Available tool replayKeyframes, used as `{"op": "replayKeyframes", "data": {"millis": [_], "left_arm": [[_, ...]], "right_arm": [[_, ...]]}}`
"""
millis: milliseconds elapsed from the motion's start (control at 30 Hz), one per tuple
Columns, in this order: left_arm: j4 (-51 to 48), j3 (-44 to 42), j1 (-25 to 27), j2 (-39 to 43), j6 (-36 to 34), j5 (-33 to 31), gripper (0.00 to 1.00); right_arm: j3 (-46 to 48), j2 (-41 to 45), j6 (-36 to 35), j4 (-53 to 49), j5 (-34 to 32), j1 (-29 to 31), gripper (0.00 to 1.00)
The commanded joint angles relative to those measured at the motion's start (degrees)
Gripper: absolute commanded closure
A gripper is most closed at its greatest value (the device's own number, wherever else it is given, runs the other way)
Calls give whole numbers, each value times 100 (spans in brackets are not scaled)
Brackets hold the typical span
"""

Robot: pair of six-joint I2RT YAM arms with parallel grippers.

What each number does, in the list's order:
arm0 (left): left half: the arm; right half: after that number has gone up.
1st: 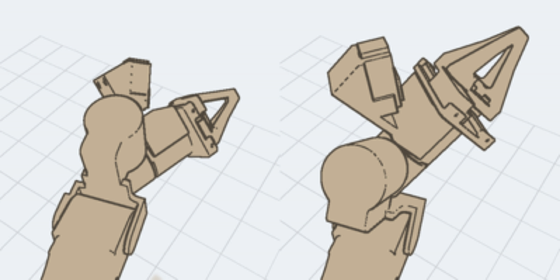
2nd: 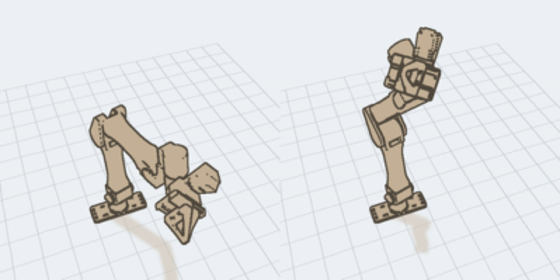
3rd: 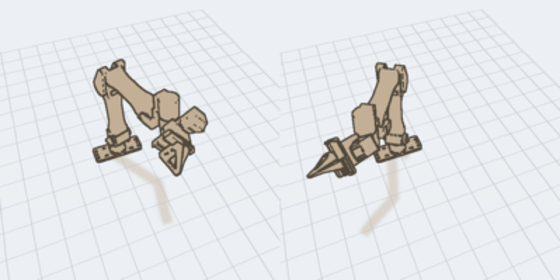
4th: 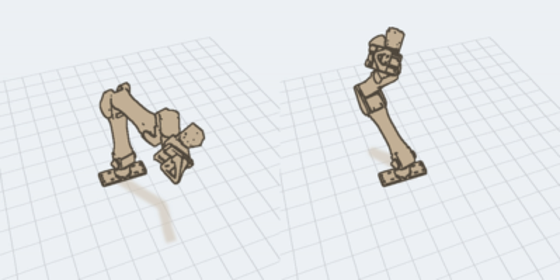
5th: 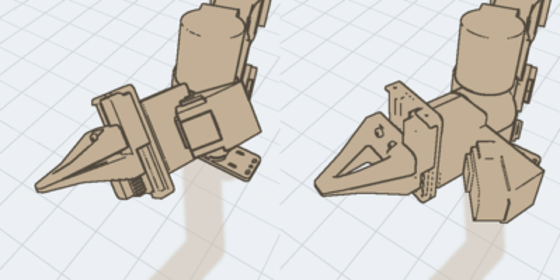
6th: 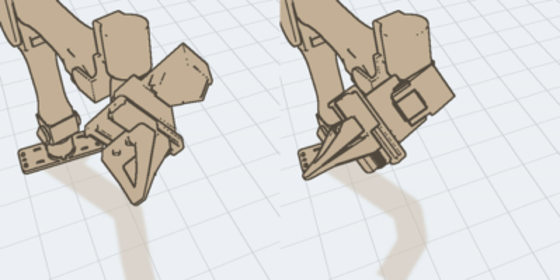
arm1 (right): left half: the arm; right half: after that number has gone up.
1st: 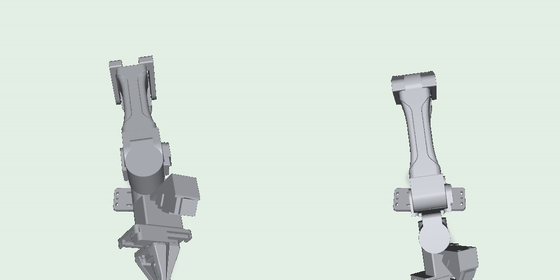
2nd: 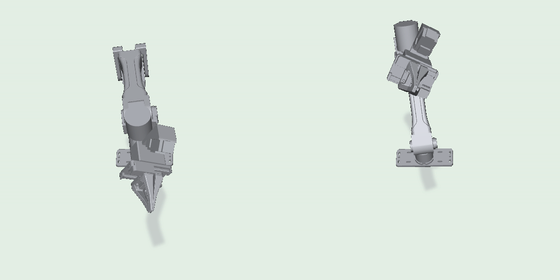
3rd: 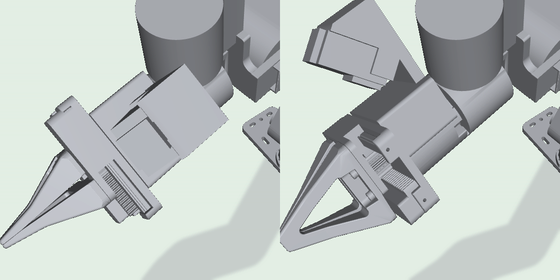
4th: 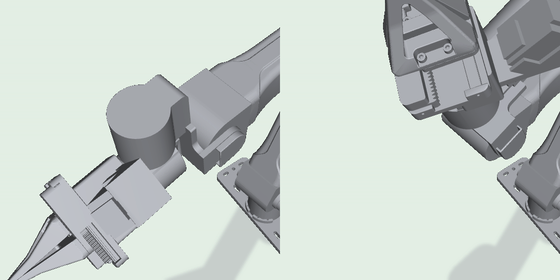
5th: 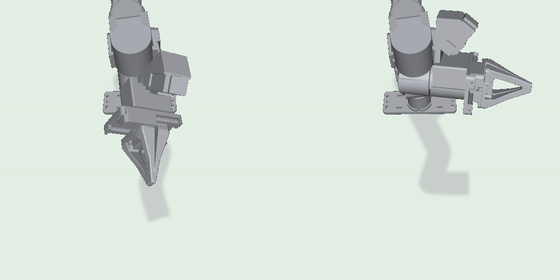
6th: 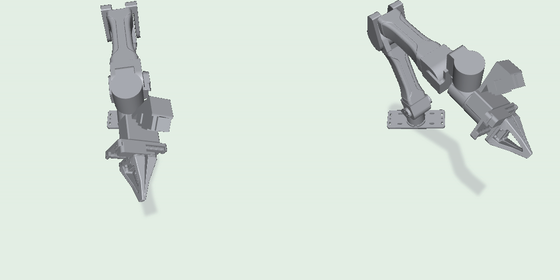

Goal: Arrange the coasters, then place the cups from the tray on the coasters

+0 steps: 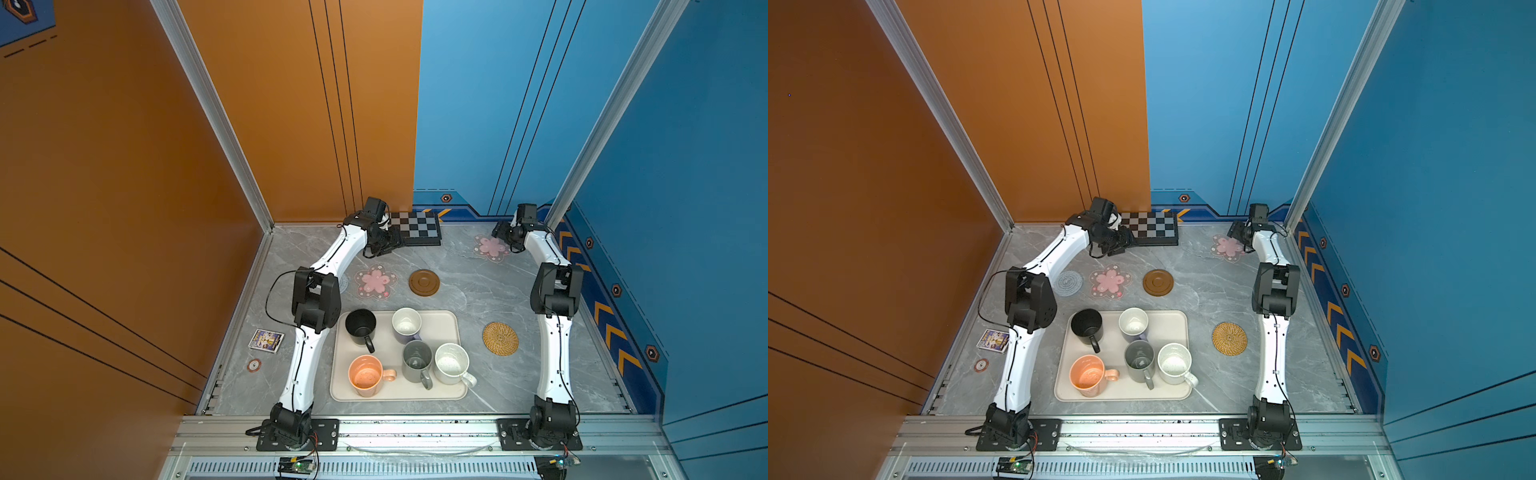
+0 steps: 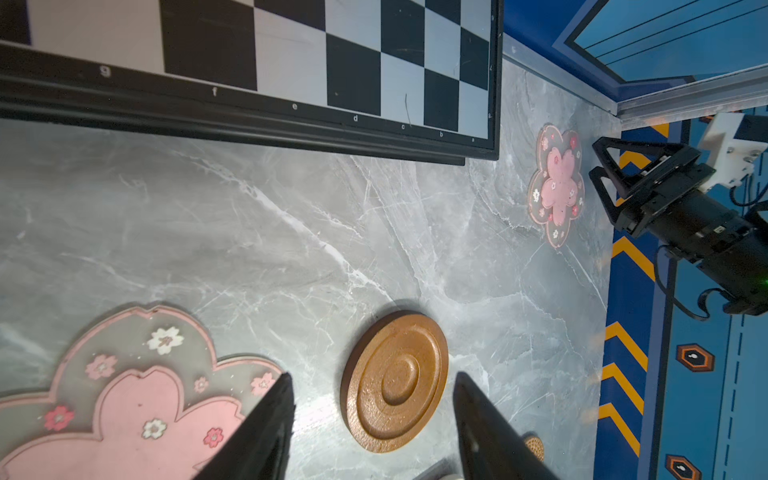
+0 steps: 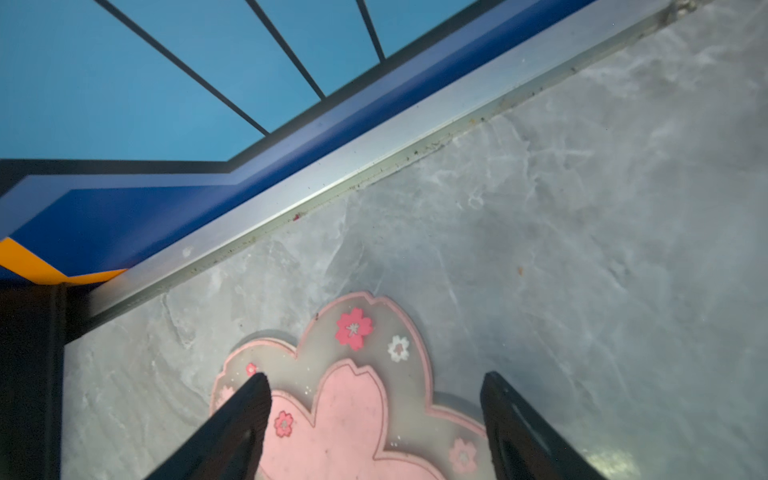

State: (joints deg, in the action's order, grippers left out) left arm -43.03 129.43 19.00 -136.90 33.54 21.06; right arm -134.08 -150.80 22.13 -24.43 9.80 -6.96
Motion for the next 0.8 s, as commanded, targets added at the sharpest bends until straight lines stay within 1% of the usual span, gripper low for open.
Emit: {"op": "replayKeyframes", "data": {"millis": [0, 133, 333, 500, 667, 767], "left_arm": [[-34, 153, -55, -188, 64, 168, 38], [-33, 209, -86, -265, 121, 197, 39], [-35, 258, -122, -276, 180, 242, 39], [-36, 189, -134, -233, 180, 237, 39], [-28, 91, -138, -133, 179, 256, 39], [-32, -41, -135, -2, 140, 250, 39]], "right_arm": [[-210, -236, 309, 222, 66, 45, 18], [-322, -490, 751, 245, 136, 115, 17], [-328, -678, 1250, 204, 38, 175, 17], [-321, -716, 1381, 27, 160, 256, 21], [-236, -593, 1297, -389, 138, 341, 23], [131, -341, 1250, -467, 112, 378, 24]]}}
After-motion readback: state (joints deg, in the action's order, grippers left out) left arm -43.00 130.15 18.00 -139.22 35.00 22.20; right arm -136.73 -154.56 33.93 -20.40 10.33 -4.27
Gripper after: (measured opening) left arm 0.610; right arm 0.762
